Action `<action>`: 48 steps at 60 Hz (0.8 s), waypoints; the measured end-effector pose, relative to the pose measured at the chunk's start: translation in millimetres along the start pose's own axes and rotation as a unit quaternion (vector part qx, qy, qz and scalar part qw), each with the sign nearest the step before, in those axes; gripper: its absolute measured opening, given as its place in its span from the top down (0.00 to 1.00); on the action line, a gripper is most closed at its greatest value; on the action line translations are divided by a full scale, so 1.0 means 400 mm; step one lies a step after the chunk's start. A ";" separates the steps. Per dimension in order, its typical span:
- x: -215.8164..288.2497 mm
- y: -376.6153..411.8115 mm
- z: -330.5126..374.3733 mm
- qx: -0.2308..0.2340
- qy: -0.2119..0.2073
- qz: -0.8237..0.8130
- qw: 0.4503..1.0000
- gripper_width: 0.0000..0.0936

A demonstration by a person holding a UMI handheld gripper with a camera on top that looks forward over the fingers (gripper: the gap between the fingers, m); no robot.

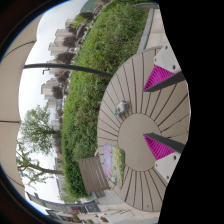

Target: Arrange mouse

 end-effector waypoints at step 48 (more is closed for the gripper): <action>0.024 -0.094 -0.523 0.018 0.003 -0.017 1.000 0.09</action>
Point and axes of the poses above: the point between the fingertips, and its own axes, seen from behind it with the camera up: y to the left, x up, z backward, against the way the camera looks, the point moved 9 cm from there along z, backward, against the way the camera looks, and after that the axes turned 9 degrees about -y, right-handed, at the moved point
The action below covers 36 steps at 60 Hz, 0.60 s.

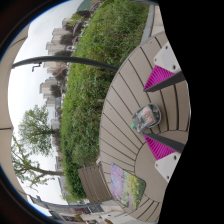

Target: Arrange mouse

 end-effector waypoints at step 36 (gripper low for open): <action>0.030 0.009 -0.123 0.002 0.049 0.010 0.999 0.53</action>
Point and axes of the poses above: the point between the fingertips, and its own axes, seen from behind it with the camera up: y to the left, x up, z backward, against the way the camera looks, the point moved 9 cm from there along z, backward, against the way the camera looks, and after that the axes turned 9 degrees about -y, right-handed, at the moved point
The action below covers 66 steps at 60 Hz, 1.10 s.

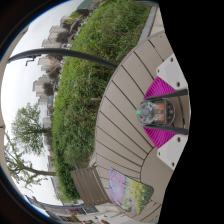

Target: Arrange mouse

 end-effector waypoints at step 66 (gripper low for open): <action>0.175 0.778 -0.001 0.074 0.031 0.011 0.997 0.09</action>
Point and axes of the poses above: the point between the fingertips, and its own axes, seen from behind it with the camera up: y to the left, x up, z backward, against the way the camera looks, the point moved 9 cm from there along z, backward, against the way the camera looks, and after that the axes turned 9 degrees about -y, right-handed, at the moved point
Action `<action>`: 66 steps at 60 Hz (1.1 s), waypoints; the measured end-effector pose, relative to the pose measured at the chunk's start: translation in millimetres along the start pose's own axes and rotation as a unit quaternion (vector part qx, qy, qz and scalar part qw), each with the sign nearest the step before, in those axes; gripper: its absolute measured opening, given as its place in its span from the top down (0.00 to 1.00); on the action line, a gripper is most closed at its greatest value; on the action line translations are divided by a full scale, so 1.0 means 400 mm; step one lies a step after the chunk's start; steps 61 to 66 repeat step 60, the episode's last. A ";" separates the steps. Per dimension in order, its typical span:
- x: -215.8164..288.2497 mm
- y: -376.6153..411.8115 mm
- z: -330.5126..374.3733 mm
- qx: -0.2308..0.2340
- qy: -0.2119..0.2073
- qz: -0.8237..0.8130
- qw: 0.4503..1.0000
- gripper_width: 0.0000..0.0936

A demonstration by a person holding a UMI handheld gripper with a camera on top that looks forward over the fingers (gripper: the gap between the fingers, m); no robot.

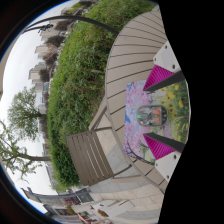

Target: Arrange mouse

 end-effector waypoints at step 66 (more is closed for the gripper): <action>-0.044 -0.119 1.095 -0.034 -0.006 0.009 0.999 0.09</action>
Point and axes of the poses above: the point between the fingertips, and its own axes, seen from behind it with the camera up: y to the left, x up, z backward, against the way the camera looks, the point moved 9 cm from there along z, backward, against the way the camera looks, and after that the axes turned 9 degrees about -y, right-handed, at the moved point
